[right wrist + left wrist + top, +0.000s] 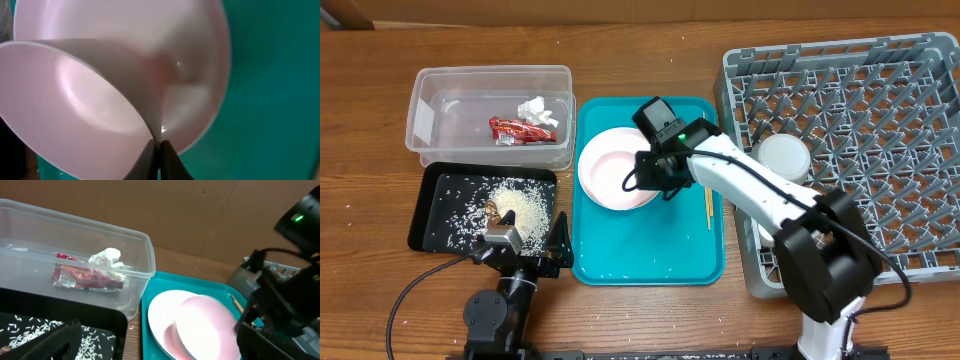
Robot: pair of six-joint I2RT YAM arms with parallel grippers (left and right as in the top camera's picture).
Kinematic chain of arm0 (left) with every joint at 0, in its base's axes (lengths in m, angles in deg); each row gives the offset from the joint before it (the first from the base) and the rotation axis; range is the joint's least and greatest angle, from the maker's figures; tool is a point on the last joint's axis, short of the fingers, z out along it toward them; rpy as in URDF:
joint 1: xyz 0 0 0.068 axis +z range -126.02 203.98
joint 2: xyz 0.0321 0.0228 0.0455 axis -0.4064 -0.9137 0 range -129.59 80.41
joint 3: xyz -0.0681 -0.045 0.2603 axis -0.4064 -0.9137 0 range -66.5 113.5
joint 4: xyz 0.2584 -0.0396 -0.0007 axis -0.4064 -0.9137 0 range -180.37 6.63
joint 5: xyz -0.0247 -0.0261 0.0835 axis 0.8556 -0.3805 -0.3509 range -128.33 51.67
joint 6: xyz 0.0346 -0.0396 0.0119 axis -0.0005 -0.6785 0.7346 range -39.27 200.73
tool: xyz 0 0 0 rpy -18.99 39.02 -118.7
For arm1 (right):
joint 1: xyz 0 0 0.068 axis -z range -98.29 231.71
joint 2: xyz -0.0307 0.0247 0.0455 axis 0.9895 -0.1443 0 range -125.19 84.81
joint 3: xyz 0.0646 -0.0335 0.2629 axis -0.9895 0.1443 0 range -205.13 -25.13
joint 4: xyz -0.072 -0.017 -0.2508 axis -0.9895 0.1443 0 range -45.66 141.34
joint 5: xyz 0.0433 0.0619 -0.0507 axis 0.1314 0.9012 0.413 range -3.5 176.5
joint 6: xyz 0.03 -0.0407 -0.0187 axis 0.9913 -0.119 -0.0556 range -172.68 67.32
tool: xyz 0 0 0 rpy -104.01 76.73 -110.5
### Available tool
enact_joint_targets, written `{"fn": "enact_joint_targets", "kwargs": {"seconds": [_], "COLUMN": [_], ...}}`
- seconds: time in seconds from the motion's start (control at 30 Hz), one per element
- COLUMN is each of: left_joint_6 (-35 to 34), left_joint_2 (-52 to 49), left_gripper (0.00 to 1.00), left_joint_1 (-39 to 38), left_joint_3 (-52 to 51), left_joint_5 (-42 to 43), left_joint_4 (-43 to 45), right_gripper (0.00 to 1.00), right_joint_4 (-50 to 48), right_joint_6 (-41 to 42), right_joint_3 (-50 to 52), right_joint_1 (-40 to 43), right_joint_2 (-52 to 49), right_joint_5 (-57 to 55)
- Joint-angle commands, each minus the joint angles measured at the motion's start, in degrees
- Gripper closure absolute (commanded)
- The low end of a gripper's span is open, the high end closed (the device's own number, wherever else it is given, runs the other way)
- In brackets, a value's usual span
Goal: Sort waste into correct bins and load items into the dishwasher
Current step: 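Grasp the pink bowl on the plate with the right gripper, then place the pink bowl into the dish rack with the right gripper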
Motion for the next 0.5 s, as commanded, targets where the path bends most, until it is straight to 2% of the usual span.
{"fn": "enact_joint_targets", "kwargs": {"seconds": [0.0, 0.17, 0.27, 0.37, 0.47], "left_joint_6": [-0.35, -0.33, -0.33, -0.33, -0.33], "left_joint_2": [0.61, 0.61, 0.61, 0.61, 0.61], "left_gripper": [0.0, 0.0, 0.0, 0.0, 0.0], "left_joint_1": [0.42, 0.42, 0.42, 0.42, 0.42], "left_joint_3": [-0.42, -0.42, -0.42, -0.42, -0.42], "left_joint_5": [0.66, 0.63, 0.63, 0.66, 0.63], "left_joint_4": [0.22, 0.22, 0.22, 0.22, 0.22], "right_gripper": [0.96, 0.96, 0.96, 0.96, 0.96], "right_joint_4": [1.44, 5.55, 9.66, 15.58, 21.07], "right_joint_6": [0.09, 0.07, 0.55, 6.01, 13.27], "right_joint_3": [-0.96, -0.94, -0.94, -0.85, 0.68], "right_joint_1": [1.49, 1.68, 1.99, 3.78, 8.2], "right_joint_2": [10.6, 21.51, 25.81, 26.25, 25.86], "right_joint_5": [-12.09, -32.83, -50.18, -62.49, -68.13]}}
